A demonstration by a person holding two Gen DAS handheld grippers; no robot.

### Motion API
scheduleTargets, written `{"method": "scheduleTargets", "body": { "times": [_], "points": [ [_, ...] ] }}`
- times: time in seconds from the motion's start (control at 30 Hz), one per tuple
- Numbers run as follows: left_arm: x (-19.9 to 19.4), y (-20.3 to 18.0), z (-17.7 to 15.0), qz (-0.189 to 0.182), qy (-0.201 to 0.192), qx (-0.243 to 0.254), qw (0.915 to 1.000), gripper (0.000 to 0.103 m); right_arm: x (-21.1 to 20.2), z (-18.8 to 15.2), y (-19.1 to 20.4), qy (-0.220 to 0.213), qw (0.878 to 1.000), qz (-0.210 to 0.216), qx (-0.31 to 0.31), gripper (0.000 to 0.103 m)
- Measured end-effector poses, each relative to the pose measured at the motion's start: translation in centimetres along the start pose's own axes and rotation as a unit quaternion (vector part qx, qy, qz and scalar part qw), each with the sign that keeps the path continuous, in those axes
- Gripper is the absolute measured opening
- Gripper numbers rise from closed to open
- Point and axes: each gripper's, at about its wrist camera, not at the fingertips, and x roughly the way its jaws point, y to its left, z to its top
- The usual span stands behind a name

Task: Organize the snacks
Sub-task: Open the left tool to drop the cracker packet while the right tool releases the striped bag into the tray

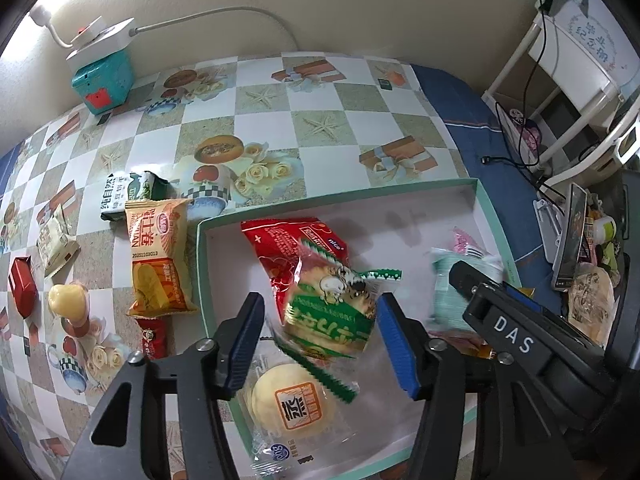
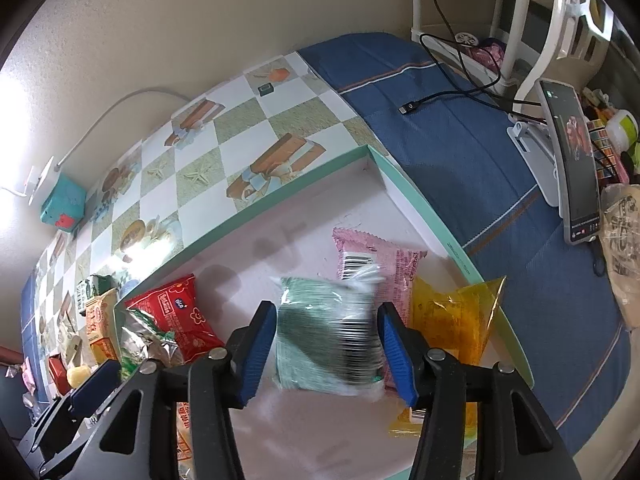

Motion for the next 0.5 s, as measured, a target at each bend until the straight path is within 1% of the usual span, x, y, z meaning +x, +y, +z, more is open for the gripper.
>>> {"method": "scheduleTargets", "body": {
  "times": [0.1,0.23,0.27,0.3,0.37,0.43,0.5],
  "points": [
    [-0.3,0.2,0.1,-0.011,-0.001,-0.004,0.9999,0.061,-0.2,0.0,0.0,-0.001,1.000,0.001,-0.001,0.058],
    [-0.8,0.4,0.2,-0.008,-0.006,-0.005,0.9999,0.062,-0.6,0.1,0.3,-0.005,1.000,0.000,-0.006,0.058],
    [-0.9,0.6,0.3,-0.008,-0.007,-0.007,0.9999,0.064,-0.7,0.1,0.4,-0.006,1.000,0.000,-0.007,0.058],
    [-1.0,0.8,0.3,-0.007,-0.008,-0.010,0.9999,0.068,-0.8,0.1,0.5,-0.008,1.000,0.000,-0.008,0.058],
    [-1.3,1.2,0.4,0.001,-0.012,-0.013,0.9998,0.071,-1.2,0.1,0.6,-0.012,1.000,0.000,-0.011,0.058],
    [-1.5,1.7,0.5,0.011,-0.016,-0.019,0.9996,0.073,-1.5,0.1,0.8,-0.016,1.000,-0.001,-0.012,0.070],
    [-1.8,2.3,0.6,0.018,-0.019,-0.027,0.9993,0.080,-1.7,0.1,1.1,-0.019,1.000,-0.001,-0.016,0.070]
  ]
}}
